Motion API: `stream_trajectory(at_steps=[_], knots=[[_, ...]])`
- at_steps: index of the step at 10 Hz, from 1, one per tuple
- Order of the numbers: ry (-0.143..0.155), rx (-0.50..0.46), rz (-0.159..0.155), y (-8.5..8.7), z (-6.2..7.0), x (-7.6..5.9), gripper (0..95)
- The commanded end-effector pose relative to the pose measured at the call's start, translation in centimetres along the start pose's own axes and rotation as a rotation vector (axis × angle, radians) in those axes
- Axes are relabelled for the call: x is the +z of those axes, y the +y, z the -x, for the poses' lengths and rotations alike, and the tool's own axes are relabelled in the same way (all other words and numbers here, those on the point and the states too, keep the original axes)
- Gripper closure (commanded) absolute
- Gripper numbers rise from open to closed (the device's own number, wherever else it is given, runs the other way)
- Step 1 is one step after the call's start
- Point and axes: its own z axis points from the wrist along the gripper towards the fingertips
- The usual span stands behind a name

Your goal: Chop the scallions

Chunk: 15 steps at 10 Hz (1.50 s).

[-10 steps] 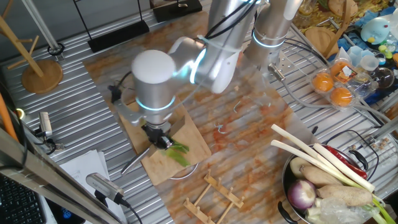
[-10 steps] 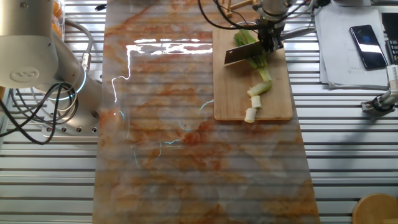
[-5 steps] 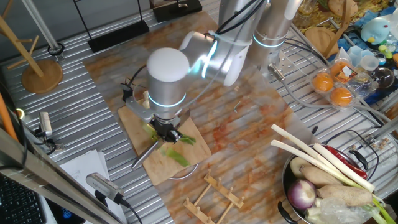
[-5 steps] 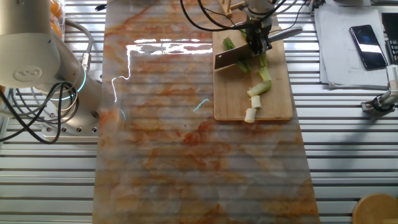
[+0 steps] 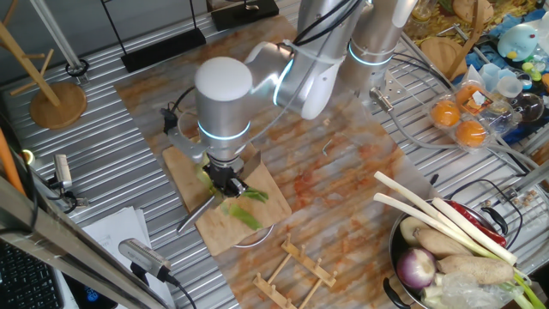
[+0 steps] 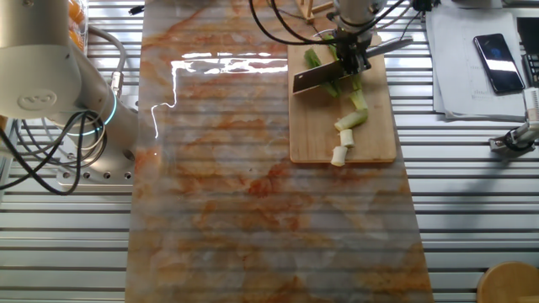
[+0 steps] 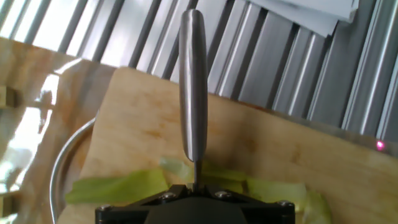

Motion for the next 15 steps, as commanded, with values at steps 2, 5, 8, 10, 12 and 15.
stream_trajectory(at_steps=[2,5,8,10,12,15], knots=[[-0.001,0.003,0.004,0.1,1.5,0.5,95.0],[0.014,0.005,0.000,0.0,1.8,0.2,95.0],[0.028,-0.005,-0.027,-0.2,1.6,0.1,95.0],[0.035,-0.005,-0.038,-0.5,1.5,-0.2,95.0],[0.045,-0.027,-0.062,-1.1,1.3,-0.5,95.0],[0.063,-0.060,-0.088,-2.3,0.7,-0.8,95.0]])
